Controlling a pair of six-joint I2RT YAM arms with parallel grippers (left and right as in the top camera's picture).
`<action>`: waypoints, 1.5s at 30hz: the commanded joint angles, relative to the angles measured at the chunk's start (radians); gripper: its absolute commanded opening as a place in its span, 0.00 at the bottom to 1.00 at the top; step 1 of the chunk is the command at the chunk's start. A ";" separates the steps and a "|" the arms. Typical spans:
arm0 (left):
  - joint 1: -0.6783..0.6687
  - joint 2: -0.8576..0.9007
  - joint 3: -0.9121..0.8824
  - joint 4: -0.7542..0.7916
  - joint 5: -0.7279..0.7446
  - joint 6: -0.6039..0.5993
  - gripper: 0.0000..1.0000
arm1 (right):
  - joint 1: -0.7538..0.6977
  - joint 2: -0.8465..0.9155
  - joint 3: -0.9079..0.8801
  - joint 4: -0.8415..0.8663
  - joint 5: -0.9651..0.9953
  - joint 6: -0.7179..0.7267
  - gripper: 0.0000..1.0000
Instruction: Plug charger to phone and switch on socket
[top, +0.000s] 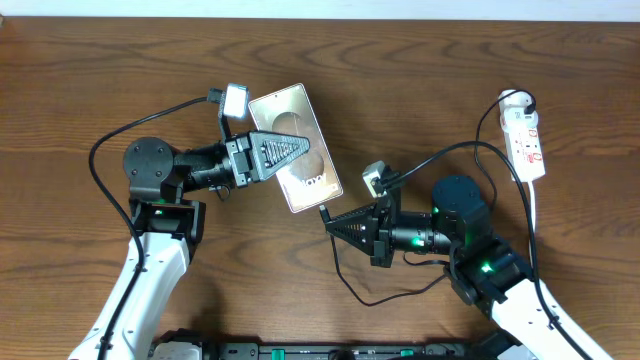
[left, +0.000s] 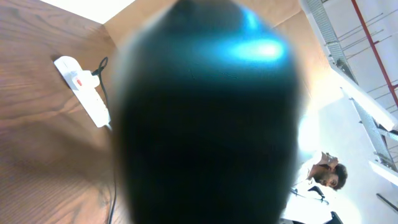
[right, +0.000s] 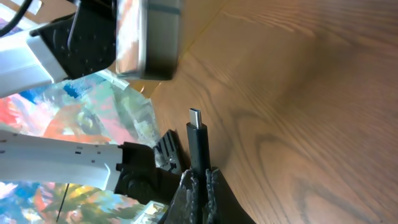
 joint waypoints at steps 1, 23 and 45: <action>-0.003 -0.011 0.019 0.009 0.016 0.021 0.07 | 0.005 0.001 0.049 0.000 -0.036 -0.023 0.01; -0.003 -0.011 0.019 0.009 0.016 0.026 0.07 | 0.005 0.001 0.054 0.028 -0.054 -0.030 0.01; -0.003 -0.011 0.019 0.009 0.016 0.029 0.08 | 0.005 0.001 0.054 0.064 -0.042 -0.030 0.01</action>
